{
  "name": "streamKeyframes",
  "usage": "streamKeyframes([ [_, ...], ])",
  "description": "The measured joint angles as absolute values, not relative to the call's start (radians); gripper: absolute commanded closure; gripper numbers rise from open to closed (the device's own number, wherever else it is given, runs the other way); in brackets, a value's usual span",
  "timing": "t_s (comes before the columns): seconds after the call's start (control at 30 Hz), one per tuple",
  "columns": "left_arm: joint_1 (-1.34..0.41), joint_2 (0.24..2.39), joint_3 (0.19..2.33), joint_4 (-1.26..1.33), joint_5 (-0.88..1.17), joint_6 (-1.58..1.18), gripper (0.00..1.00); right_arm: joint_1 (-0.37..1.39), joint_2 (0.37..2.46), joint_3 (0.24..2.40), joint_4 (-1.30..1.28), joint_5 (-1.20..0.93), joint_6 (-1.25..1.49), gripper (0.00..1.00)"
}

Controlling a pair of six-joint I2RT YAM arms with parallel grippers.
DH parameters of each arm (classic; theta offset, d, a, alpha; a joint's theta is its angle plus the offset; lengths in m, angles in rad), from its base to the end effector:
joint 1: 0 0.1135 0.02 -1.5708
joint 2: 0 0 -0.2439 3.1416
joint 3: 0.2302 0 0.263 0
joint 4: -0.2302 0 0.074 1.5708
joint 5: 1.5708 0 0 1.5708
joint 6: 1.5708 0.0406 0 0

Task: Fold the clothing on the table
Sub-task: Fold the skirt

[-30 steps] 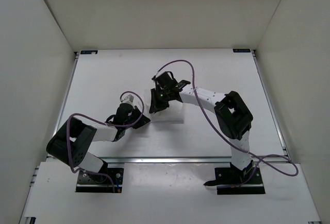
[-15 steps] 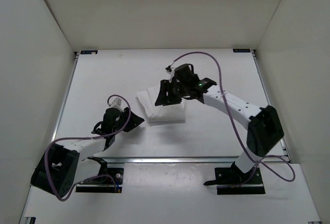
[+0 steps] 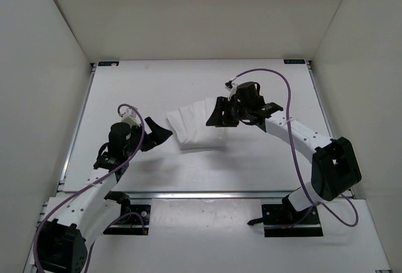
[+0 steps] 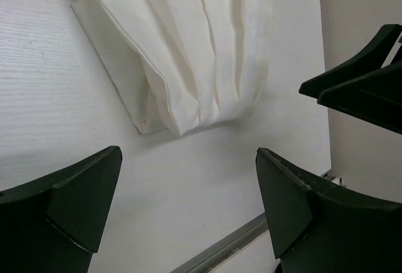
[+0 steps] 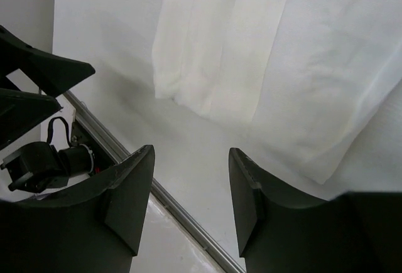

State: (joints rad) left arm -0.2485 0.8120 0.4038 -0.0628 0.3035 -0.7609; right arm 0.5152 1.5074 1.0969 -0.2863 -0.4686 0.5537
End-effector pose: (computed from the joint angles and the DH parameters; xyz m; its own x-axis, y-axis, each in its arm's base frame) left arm 0.2020 -0.0638 0.1928 -0.6584 -0.5118 -0.5518 0.0536 0.6994 -0.7127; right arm 0.2936 0.1873 0.2390 -0.8647 0.0496 -0.4999 -0.3366 0.6815 0.6498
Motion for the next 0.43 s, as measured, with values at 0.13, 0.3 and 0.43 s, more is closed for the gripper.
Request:
streamKeyframes([
  [0.13, -0.274, 0.854, 0.436, -0.117, 0.332, -0.707, 0.02, 0.524, 1.477, 1.018, -0.246, -0.464, 0.557, 0.52],
  [0.3, -0.287, 0.862, 0.435, -0.161, 0.361, -0.665, 0.02, 0.517, 1.431, 0.919, -0.227, -0.459, 0.564, 0.52],
  [0.43, -0.276, 0.868, 0.435, -0.158, 0.384, -0.649, 0.01, 0.500, 1.388, 0.889, -0.223, -0.451, 0.570, 0.51],
])
